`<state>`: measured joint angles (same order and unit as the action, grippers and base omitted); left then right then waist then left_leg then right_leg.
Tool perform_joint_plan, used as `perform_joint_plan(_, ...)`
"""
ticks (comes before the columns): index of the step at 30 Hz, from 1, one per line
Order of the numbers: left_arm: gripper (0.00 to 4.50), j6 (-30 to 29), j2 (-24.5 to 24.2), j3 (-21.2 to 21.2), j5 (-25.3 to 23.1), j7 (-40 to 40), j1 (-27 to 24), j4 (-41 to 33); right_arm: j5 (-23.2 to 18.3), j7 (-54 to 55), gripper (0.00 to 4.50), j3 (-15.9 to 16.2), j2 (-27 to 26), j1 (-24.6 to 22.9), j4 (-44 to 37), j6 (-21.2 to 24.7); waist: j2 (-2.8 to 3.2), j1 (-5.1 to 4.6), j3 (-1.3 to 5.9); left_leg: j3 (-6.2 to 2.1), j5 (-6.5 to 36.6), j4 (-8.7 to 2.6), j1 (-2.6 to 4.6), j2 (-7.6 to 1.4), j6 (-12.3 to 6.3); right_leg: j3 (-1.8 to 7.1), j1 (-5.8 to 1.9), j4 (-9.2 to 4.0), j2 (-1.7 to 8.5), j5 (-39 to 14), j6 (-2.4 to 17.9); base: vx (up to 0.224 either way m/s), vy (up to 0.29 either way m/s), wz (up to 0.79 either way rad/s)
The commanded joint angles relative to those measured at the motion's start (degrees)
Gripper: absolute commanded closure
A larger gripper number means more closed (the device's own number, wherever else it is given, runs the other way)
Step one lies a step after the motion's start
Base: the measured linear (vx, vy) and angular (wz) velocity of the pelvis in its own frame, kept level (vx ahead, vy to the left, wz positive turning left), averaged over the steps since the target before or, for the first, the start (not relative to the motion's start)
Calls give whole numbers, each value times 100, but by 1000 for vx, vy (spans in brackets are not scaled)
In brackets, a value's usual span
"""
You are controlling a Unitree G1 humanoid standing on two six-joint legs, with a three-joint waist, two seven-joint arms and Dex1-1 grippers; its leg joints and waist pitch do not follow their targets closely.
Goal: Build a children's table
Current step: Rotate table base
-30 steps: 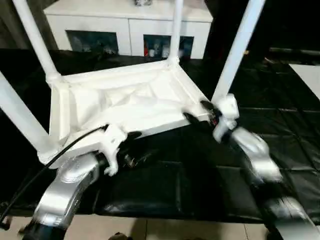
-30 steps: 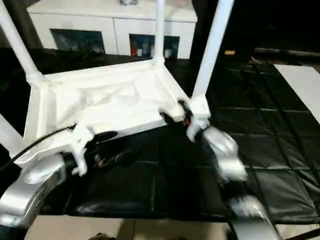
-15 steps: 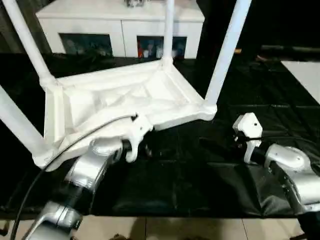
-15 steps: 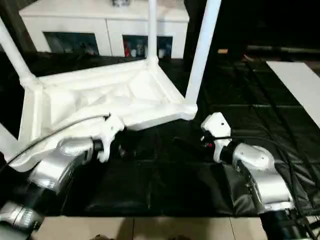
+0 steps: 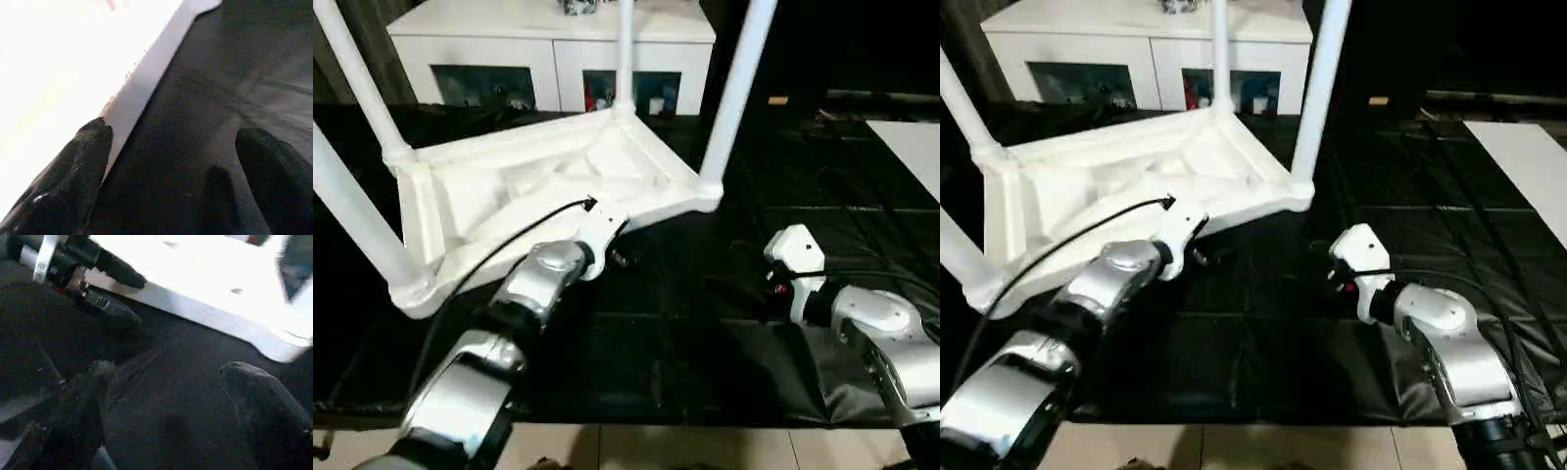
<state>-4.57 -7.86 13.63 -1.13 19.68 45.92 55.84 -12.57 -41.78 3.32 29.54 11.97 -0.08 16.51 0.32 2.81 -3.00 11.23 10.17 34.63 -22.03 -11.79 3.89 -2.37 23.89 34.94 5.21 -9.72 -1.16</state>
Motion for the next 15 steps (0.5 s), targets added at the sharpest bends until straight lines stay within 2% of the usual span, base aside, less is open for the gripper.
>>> perform_joint_plan(1, 1, 593, 57, -411, 145, -209, 202, -49, 34, 77, 69, -125, -11, 46, -254, 120, -30, 55, 400, -97, 1613, -408, 58, -28, -239, 88, -297, -546, 165, -1887, 837, 0, 0, 0)
perform_joint_plan(2, 1, 778, 98, -503, 275, -66, 107, -243, 23, 91, 69, -127, -24, 26, -267, 110, -28, 63, 403, -88, 1620, -397, 74, -34, -259, 91, -283, -557, 171, -1825, 920, 0, 0, 0)
perform_joint_plan(4, 1, 916, 120, -598, 427, 141, -56, -514, 4, 142, 69, -141, -51, -3, -284, 107, -32, 82, 405, -90, 1562, -404, 65, -58, -270, 100, -294, -522, 184, -1614, 1053, 0, 0, 0)
perform_joint_plan(5, 1, 921, 118, -603, 442, 169, -79, -550, 5, 151, 69, -143, -55, -5, -285, 105, 7, 98, 401, -87, 1569, -415, 76, -77, -263, 108, -280, -508, 183, -1470, 1124, 0, 0, 0)
perform_joint_plan(6, 1, 965, 66, -686, 697, 643, -469, -1169, 22, 310, 69, -190, -131, -36, -304, 71, 31, 114, 403, -102, 1523, -432, 72, -98, -245, 110, -307, -472, 216, -1347, 1218, 0, 0, 0)
perform_joint_plan(7, 1, 940, 28, -739, 940, 1025, -716, -1549, 21, 430, 69, -231, -204, -43, -308, 46, 14, 98, 394, -91, 1499, -437, 43, -94, -274, 111, -308, -482, 207, -1293, 1248, 0, 0, 0)
perform_joint_plan(9, 1, 891, -71, -802, 1481, 1704, -1252, -2406, -9, 714, 69, -326, -401, -50, -339, 38, 23, 86, 420, -90, 1357, -433, 24, -101, -291, 121, -322, -418, 216, -1038, 1371, 0, 0, 0)
perform_joint_plan(10, 1, 1055, -135, -840, 1587, 1688, -1507, -2753, -89, 809, 69, -370, -531, -64, -366, 13, 44, 79, 443, -81, 1336, -420, 54, -107, -299, 125, -305, -396, 202, -870, 1418, 0, 0, 0)
perform_joint_plan(11, 1, 1190, -175, -862, 1619, 1617, -1657, -2948, -146, 858, 69, -396, -613, -75, -385, -5, 65, 42, 429, -67, 1400, -429, 51, -108, -321, 124, -284, -403, 168, -821, 1418, 0, 0, 0)
perform_joint_plan(12, 1, 1686, -214, -971, 1645, 1460, -1873, -3153, -176, 948, 69, -410, -735, -102, -403, -20, 69, 58, 436, -63, 1439, -419, 80, -112, -312, 126, -277, -403, 171, -806, 1410, 0, 0, 0)
perform_joint_plan(13, 1, 1841, -221, -1013, 1648, 1405, -1929, -3202, -182, 964, 69, -408, -765, -111, -405, -26, 79, 35, 416, -68, 1510, -443, 55, -115, -306, 126, -288, -419, 171, -845, 1362, 0, 0, 0)
perform_joint_plan(14, 1, 2640, -216, -1309, 1688, 1102, -2191, -3438, -166, 1050, 69, -351, -914, -148, -390, -69, 89, 52, 420, -72, 1627, -441, 91, -118, -256, 125, -278, -431, 173, -988, 1286, 0, 0, 0)
perform_joint_plan(15, 1, 2677, -219, -1319, 1677, 1082, -2197, -3441, -164, 1051, 69, -348, -917, -149, -389, -70, 90, 41, 409, -72, 1684, -450, 85, -127, -233, 129, -272, -445, 180, -1038, 1256, 0, 0, 0)
